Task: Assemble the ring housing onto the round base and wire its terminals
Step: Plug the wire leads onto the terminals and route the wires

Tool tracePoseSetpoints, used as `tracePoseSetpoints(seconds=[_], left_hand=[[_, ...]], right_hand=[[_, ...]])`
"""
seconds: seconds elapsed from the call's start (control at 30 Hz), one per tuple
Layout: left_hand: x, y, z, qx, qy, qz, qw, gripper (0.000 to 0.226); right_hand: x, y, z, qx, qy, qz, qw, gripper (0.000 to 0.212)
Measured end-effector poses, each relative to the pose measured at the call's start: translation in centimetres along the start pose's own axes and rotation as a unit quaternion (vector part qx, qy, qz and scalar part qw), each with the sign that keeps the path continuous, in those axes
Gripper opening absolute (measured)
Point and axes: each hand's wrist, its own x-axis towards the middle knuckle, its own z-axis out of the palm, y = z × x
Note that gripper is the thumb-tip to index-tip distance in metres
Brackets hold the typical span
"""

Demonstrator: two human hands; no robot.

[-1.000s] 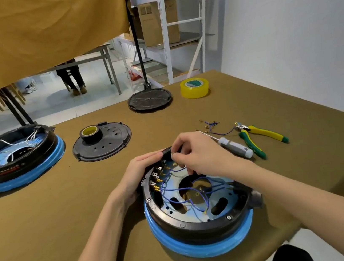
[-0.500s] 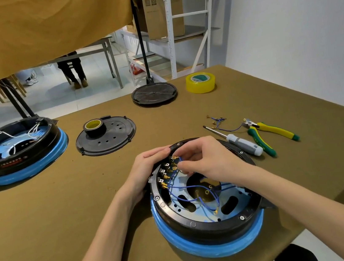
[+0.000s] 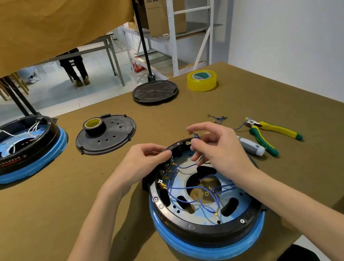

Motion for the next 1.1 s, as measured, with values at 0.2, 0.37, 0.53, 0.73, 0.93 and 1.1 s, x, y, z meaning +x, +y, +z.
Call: tracePoseSetpoints(seconds=[0.2, 0.37, 0.53, 0.73, 0.93, 1.1], left_hand=[[-0.3, 0.6, -0.6, 0.051, -0.107, 0.0, 0.993, 0.018], [0.0, -0.1, 0.9, -0.035, -0.088, 0.048, 0.994, 0.033], [0.7, -0.6, 1.5, -0.052, -0.003, 0.061, 0.997, 0.024], [0.6, -0.3, 1.4, -0.064, -0.026, 0.044, 0.997, 0.026], [0.1, 0.7, 0.6, 0.027, -0.069, 0.034, 0.997, 0.029], [-0.8, 1.6, -0.9, 0.148, -0.16, 0.033, 0.975, 0.064]], right_hand=[[-0.3, 0.0, 0.0, -0.011, 0.023, 0.009, 1.0, 0.022], [-0.2, -0.7, -0.5, 0.017, -0.009, 0.052, 0.998, 0.021], [1.5, -1.3, -2.1, -0.201, 0.057, -0.05, 0.977, 0.022], [1.4, -0.2, -2.8, -0.313, 0.044, -0.063, 0.947, 0.026], [0.7, -0.1, -2.8, -0.244, 0.061, -0.085, 0.964, 0.025], [0.4, -0.2, -2.5, -0.137, 0.027, -0.093, 0.986, 0.033]])
